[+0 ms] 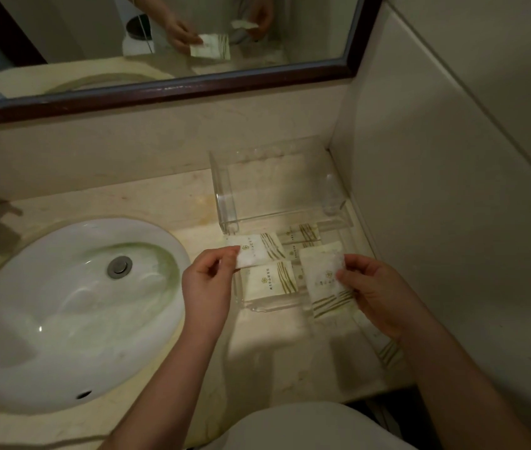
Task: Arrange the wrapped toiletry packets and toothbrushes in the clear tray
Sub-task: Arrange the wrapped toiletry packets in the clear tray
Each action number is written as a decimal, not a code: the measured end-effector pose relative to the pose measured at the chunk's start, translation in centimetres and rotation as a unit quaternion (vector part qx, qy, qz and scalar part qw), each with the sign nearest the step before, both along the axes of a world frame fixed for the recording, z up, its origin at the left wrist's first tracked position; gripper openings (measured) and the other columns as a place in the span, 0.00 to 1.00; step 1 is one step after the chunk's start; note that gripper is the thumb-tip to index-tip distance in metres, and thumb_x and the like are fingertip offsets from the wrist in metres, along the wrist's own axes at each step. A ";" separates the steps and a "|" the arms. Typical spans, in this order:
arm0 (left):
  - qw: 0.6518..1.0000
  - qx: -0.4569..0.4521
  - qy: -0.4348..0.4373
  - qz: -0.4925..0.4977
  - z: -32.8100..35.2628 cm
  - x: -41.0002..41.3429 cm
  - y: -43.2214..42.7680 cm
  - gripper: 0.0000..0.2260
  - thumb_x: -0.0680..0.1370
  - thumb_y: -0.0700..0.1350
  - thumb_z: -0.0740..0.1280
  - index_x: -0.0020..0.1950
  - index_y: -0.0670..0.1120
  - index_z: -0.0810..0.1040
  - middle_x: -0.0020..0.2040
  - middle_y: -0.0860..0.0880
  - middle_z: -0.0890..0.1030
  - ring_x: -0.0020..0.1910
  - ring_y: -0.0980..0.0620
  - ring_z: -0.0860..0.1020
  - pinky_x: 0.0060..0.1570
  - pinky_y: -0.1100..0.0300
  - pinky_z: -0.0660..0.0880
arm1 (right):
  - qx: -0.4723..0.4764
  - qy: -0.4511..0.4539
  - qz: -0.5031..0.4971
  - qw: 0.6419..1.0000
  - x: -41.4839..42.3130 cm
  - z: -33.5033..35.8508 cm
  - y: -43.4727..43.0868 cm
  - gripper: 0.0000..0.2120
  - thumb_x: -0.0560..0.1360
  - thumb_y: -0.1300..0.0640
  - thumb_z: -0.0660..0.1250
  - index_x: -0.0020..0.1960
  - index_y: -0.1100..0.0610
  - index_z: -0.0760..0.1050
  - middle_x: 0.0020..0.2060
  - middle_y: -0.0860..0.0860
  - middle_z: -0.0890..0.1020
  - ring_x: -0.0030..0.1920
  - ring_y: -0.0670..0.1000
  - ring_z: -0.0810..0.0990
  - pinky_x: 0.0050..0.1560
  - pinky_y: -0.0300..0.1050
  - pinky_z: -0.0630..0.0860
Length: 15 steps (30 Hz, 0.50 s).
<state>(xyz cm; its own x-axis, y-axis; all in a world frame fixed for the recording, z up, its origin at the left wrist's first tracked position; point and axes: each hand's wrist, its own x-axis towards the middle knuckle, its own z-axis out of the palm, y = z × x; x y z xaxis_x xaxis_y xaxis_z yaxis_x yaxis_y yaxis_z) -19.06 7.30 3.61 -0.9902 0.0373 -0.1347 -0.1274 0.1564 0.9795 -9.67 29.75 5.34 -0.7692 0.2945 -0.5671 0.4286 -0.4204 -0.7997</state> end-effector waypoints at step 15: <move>0.962 -0.256 -0.005 -0.093 -4.7 -4.4 2.8 0.05 0.72 0.46 0.71 0.39 0.56 0.81 0.38 0.57 0.82 0.42 0.53 0.81 0.50 0.49 0.76 | 0.119 0.004 -0.024 0.993 -4.4 -0.5 3.4 0.09 0.74 0.67 0.69 0.47 0.54 0.79 0.40 0.52 0.85 0.39 0.48 0.85 0.38 0.42 0.79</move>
